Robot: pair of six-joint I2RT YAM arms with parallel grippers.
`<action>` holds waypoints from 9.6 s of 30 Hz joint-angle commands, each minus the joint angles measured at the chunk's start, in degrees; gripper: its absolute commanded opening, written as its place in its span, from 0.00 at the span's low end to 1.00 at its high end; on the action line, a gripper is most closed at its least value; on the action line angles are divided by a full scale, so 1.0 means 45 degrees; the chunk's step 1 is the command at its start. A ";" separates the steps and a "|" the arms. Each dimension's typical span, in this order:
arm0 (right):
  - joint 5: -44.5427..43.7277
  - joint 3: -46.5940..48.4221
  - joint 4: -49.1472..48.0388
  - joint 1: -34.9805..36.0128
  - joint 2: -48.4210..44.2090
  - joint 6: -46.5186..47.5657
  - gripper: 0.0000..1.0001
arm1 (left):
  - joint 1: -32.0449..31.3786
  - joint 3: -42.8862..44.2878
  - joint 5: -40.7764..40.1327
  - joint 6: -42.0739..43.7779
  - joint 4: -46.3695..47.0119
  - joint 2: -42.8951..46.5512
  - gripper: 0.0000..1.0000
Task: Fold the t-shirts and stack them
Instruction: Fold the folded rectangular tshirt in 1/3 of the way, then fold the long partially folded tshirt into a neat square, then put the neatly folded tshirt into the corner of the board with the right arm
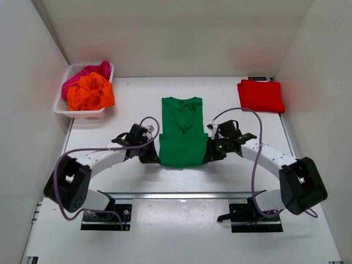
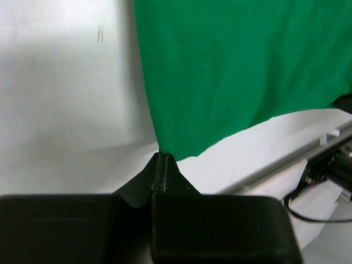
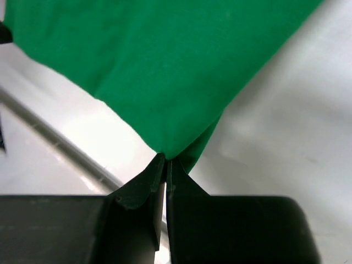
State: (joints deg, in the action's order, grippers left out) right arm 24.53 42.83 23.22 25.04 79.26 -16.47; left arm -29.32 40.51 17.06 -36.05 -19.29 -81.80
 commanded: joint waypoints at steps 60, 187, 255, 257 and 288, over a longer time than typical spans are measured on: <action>0.2438 1.2005 0.6715 -0.2828 0.5626 0.4598 0.00 | 0.3039 0.7189 0.1463 -0.1246 -0.1555 -0.1685 0.00; -0.5120 1.7491 0.3238 -0.4761 1.0393 0.6959 0.00 | 0.3332 0.3244 0.0955 -0.1383 0.2899 -0.2897 0.25; -0.8381 1.6126 -0.5357 -0.8728 1.2192 1.0750 0.91 | 0.3273 0.1700 0.1267 -0.0718 0.1943 -0.2467 0.28; -0.8557 1.6321 -0.5337 -0.8514 1.1608 1.0905 0.95 | 0.3098 0.1856 0.1345 -0.0719 0.1807 -0.2409 0.28; -0.4359 0.3532 0.0914 -0.2204 -0.0406 -0.0050 0.99 | 0.3217 0.0057 0.3412 0.0706 0.0264 0.2633 0.97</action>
State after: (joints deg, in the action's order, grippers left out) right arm 1.65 59.59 31.24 15.64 82.21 -13.06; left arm -14.31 37.89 24.95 -35.38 -18.90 -69.21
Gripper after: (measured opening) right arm 0.992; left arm 0.215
